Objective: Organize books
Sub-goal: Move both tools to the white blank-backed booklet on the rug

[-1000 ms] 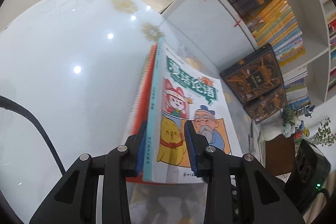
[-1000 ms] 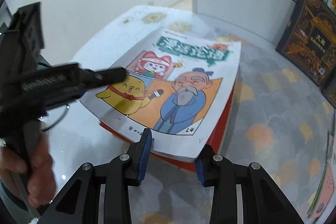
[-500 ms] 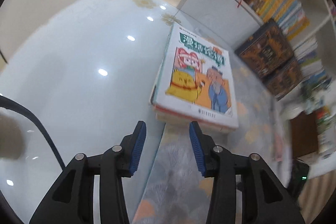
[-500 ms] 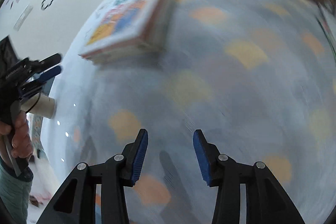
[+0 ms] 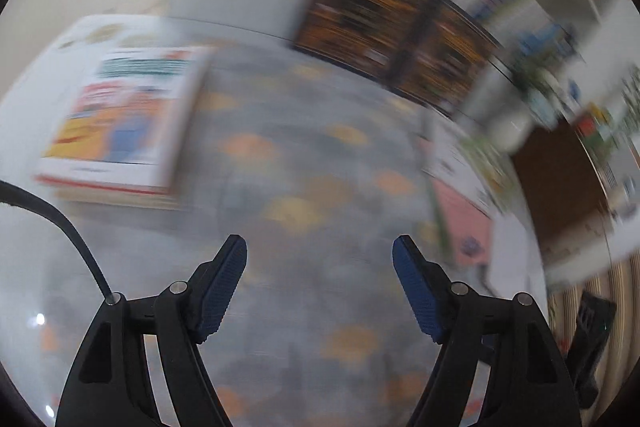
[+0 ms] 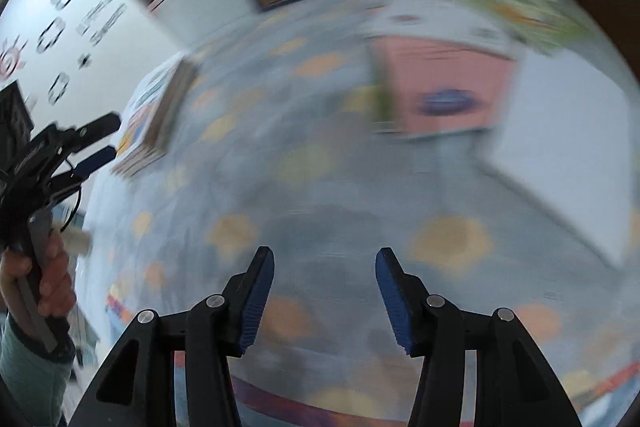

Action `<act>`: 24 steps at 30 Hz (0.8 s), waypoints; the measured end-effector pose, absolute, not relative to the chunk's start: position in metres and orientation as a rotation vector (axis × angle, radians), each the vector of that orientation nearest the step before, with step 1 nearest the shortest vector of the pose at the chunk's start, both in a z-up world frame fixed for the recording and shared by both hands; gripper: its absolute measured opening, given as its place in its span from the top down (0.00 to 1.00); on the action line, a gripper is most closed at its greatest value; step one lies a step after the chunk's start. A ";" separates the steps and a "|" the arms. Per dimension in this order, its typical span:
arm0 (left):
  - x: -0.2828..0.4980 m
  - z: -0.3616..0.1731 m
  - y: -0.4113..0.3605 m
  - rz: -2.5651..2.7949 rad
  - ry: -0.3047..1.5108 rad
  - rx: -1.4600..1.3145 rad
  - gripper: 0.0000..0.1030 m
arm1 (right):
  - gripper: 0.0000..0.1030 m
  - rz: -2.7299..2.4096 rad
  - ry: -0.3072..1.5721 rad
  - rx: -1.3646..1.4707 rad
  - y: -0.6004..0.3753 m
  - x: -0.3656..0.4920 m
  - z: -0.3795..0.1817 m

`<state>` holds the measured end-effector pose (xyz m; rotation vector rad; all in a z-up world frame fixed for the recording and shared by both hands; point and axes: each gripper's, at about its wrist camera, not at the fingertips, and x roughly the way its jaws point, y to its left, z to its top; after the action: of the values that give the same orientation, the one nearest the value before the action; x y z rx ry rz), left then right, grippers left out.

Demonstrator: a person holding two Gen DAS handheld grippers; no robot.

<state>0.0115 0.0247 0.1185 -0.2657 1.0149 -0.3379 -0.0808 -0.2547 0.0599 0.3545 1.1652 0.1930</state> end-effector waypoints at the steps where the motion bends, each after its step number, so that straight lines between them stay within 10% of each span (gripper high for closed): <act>1: 0.010 0.118 0.005 -0.373 1.023 -0.248 0.28 | 0.51 0.157 1.156 0.376 -0.277 -0.087 0.059; 24: 0.019 0.066 -0.286 -0.784 1.229 0.094 0.28 | 0.57 -0.213 1.063 0.799 -0.499 -0.108 0.014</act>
<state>0.0193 -0.2860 0.0664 0.0943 1.2287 -0.7842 -0.1081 -0.4988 0.0143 0.7995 1.0628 -0.2128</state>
